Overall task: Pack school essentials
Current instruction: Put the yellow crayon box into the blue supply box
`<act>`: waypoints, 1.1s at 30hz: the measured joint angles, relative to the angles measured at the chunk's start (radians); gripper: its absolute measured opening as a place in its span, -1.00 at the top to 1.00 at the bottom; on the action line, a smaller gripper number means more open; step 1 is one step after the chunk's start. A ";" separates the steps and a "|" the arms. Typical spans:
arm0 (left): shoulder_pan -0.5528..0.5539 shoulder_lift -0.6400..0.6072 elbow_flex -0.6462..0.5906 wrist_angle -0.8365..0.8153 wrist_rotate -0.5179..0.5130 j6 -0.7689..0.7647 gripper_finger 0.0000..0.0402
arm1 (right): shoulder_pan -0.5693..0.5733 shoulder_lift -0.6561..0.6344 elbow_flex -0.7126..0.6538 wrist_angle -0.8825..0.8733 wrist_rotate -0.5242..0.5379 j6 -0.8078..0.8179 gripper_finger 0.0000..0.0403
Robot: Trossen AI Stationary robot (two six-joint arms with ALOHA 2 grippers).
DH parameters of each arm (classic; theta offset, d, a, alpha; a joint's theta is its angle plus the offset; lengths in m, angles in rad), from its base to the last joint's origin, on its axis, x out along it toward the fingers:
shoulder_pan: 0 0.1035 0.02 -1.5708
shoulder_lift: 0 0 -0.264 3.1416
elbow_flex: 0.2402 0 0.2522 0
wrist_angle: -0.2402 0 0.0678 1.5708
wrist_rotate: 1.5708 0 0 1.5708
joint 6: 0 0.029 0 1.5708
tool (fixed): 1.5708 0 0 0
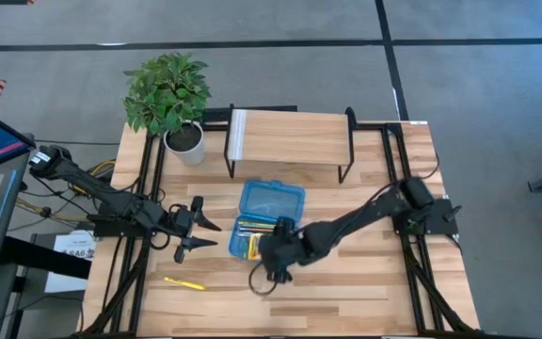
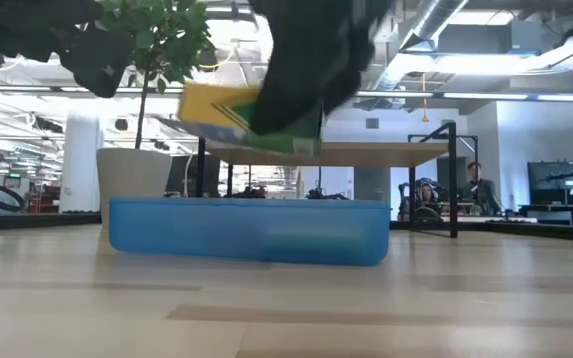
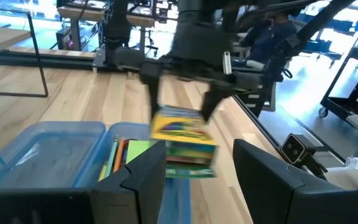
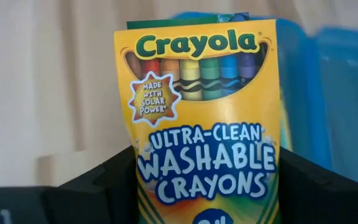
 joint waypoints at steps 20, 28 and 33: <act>0.000 0.000 0.000 -0.001 -0.015 0.000 0.14 | -0.059 -0.043 -0.214 0.133 -0.061 0.105 -0.54; 0.000 0.000 0.000 -0.002 -0.015 0.001 0.14 | -0.068 -0.043 -0.214 0.102 -0.094 0.117 -0.94; 0.000 0.000 0.000 -0.002 -0.015 0.001 0.14 | -0.069 -0.043 -0.201 0.070 -0.106 0.108 -0.92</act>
